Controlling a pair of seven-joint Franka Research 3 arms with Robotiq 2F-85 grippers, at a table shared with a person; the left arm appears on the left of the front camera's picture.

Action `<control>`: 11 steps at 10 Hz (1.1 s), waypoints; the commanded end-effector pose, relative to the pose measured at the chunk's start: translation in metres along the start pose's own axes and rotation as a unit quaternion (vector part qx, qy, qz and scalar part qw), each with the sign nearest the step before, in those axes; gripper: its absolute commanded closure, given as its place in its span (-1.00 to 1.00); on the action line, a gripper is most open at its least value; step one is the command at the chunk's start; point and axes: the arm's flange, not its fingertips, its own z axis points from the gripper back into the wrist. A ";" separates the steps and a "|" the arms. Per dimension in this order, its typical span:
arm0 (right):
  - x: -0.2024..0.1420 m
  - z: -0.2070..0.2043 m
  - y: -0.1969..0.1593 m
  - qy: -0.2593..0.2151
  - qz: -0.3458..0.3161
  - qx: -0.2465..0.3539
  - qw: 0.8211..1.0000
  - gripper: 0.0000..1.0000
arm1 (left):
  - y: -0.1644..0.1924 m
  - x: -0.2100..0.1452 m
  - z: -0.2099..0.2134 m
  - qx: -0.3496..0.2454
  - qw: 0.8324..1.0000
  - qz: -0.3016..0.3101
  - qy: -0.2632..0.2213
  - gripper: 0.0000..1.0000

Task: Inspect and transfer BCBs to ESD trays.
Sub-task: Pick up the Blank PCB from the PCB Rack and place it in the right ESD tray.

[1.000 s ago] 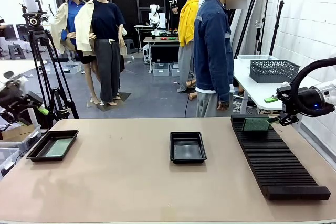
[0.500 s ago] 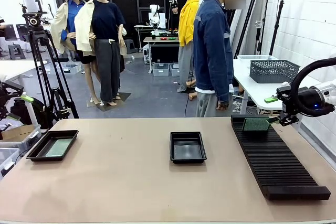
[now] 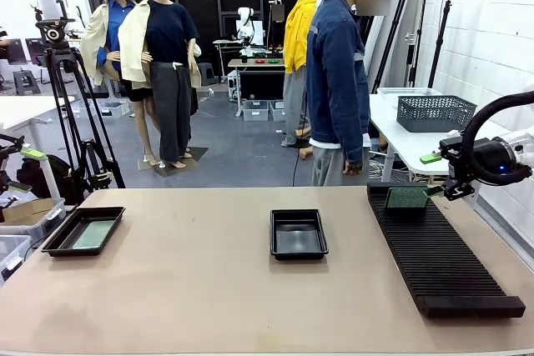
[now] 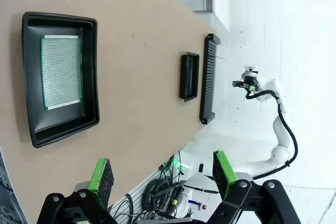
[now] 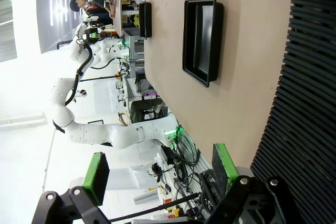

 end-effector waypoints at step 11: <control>0.016 -0.007 0.045 0.016 0.102 -0.163 0.981 -1.00 | 0.019 -0.005 0.011 -0.079 0.996 -0.022 -0.019 -1.00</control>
